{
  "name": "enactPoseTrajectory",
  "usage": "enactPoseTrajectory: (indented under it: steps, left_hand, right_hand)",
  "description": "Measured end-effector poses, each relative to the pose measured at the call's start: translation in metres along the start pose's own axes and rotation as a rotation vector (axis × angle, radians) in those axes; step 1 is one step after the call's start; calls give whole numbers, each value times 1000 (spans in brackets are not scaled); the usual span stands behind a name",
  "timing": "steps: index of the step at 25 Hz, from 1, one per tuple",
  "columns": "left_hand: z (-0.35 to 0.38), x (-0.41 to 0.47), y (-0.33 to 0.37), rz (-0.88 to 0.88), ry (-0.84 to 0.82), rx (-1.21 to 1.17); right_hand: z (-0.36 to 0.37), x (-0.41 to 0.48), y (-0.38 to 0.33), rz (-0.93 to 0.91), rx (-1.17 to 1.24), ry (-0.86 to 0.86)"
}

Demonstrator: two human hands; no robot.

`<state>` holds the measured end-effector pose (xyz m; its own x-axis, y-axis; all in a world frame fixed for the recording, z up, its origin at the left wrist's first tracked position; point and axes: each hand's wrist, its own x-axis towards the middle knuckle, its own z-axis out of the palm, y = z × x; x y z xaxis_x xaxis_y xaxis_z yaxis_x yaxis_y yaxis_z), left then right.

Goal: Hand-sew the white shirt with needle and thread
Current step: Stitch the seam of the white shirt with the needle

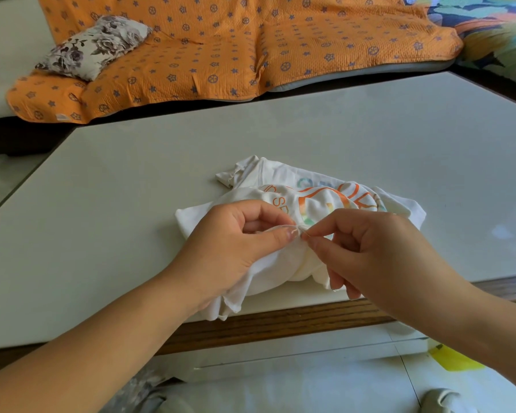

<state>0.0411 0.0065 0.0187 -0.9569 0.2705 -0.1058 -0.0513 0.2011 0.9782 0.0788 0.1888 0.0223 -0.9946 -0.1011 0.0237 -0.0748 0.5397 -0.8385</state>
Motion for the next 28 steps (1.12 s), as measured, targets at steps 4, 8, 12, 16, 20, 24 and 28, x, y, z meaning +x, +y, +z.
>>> enactPoseTrajectory:
  steps: [4,8,12,16,20,24,28]
  left_hand:
    - [5,-4,-2,101,72,203]
    - [8,-3,-3,87,92,156]
    - [9,-5,-1,139,52,225]
    - [10,-5,-4,262,64,365]
    - [11,-1,-9,317,79,409]
    - [11,-3,-8,308,73,431]
    - [9,-2,-9,240,15,377]
  right_hand:
    - [6,4,1,5,-14,34]
    - [8,7,2,43,91,29]
    - [9,9,0,74,276,14]
    - [10,12,2,95,419,-46]
    - [10,9,0,68,371,-4]
    - [-2,22,2,73,211,156]
    - [-20,34,1,214,633,71]
